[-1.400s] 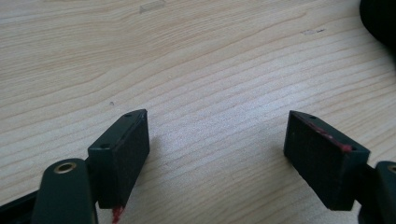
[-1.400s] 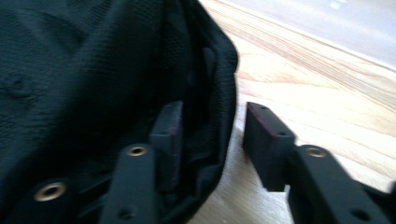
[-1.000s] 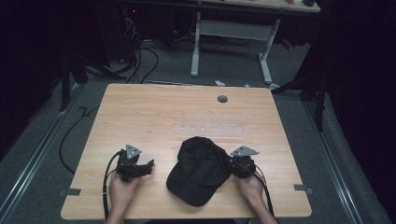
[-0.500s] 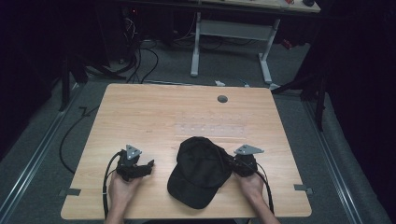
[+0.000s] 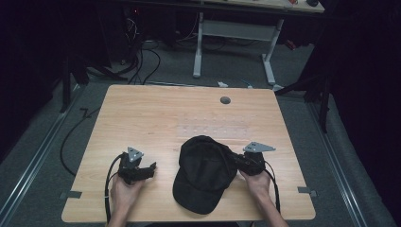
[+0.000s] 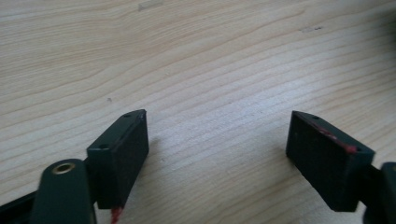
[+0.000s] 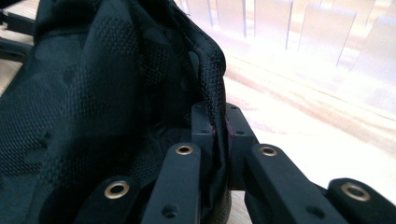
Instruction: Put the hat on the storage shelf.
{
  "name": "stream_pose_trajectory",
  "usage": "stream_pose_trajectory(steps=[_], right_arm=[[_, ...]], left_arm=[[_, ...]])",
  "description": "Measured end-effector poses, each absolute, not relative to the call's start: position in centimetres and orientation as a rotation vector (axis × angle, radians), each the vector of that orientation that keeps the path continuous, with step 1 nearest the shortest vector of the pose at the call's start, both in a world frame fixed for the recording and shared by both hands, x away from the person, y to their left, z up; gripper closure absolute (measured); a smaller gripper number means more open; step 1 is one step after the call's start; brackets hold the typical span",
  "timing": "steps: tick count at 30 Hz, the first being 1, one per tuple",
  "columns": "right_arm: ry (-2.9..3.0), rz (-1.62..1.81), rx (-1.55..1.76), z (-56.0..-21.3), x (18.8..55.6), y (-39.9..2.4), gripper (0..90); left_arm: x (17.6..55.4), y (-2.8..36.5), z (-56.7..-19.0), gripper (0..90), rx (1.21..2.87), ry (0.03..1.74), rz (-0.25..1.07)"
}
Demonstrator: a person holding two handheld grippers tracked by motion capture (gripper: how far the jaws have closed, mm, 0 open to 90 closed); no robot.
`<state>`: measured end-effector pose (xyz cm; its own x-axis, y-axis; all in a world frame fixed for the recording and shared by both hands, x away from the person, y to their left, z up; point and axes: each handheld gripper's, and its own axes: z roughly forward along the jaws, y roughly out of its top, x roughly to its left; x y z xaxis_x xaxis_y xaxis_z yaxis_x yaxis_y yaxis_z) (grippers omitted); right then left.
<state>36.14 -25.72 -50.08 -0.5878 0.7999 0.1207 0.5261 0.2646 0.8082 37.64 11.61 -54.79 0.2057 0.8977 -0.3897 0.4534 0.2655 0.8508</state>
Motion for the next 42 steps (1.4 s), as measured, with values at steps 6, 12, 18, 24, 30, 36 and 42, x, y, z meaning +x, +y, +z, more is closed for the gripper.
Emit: stream_pose_trajectory(steps=[6,12,18,24,30,36,42], right_arm=[[2.255,1.232,1.15,-49.0,36.3,-25.9,85.7],[2.234,1.292,1.151,-47.9,36.5,-26.3,85.7],[2.266,1.326,1.134,-46.8,37.2,-26.2,85.7],[2.269,1.329,1.089,-44.6,37.5,-25.6,85.7],[2.26,1.353,1.05,-43.0,37.6,-25.3,85.7],[2.253,1.42,1.041,-42.1,37.8,-25.4,85.7],[2.273,1.439,0.991,-40.9,37.9,-25.0,85.7]], left_arm=[[37.3,11.7,-54.6,27.8,1.344,1.408,0.471],[37.0,11.4,-54.7,28.1,1.373,1.383,0.475],[36.5,10.6,-54.4,30.5,1.356,1.368,0.432],[36.8,10.6,-54.3,31.0,1.339,1.37,0.374],[36.9,10.9,-54.2,30.5,1.323,1.377,0.339],[36.9,10.9,-54.2,29.0,1.316,1.383,0.335],[36.9,10.9,-54.2,28.2,1.315,1.384,0.335]])
